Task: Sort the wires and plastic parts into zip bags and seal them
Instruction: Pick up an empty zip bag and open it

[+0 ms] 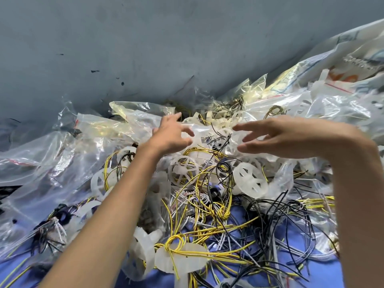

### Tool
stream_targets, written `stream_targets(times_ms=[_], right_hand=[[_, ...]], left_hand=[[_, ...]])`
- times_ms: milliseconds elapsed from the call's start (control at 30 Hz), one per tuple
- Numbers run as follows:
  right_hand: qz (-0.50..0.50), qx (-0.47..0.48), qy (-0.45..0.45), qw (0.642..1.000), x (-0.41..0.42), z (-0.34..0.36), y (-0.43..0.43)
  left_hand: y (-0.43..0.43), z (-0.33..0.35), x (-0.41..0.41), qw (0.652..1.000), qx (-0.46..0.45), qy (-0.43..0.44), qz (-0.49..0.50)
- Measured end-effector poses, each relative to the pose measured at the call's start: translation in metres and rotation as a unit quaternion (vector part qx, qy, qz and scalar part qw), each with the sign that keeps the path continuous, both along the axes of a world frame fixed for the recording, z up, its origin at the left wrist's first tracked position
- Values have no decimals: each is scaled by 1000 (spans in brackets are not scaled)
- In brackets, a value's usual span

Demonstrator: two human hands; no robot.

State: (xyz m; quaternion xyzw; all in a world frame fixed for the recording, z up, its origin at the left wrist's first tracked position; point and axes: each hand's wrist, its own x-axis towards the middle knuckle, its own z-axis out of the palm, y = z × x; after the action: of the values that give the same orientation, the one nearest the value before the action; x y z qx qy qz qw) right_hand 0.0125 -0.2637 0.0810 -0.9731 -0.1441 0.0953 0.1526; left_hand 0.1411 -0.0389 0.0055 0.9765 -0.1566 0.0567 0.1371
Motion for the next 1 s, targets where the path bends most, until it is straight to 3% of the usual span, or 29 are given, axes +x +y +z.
stream_targets(times_ms=[100,300,500,867,1000], right_hand=[[-5,4,7,1000,-1,0,-1],[1,-3,11,1000,1,0,-2],[7,-17,13,1000,2,0,5],[12,-8,21,1000,1,-1,4],[11,-5,21,1000,0,-1,6]], left_hand=[[-7,-19,10,997,53,50,1],[2,-26,18,997,58,34,24],[25,-22,14,997,69,38,-16],[39,-22,3,995,45,77,-34],[52,-4,-16,995,-4,82,-58]])
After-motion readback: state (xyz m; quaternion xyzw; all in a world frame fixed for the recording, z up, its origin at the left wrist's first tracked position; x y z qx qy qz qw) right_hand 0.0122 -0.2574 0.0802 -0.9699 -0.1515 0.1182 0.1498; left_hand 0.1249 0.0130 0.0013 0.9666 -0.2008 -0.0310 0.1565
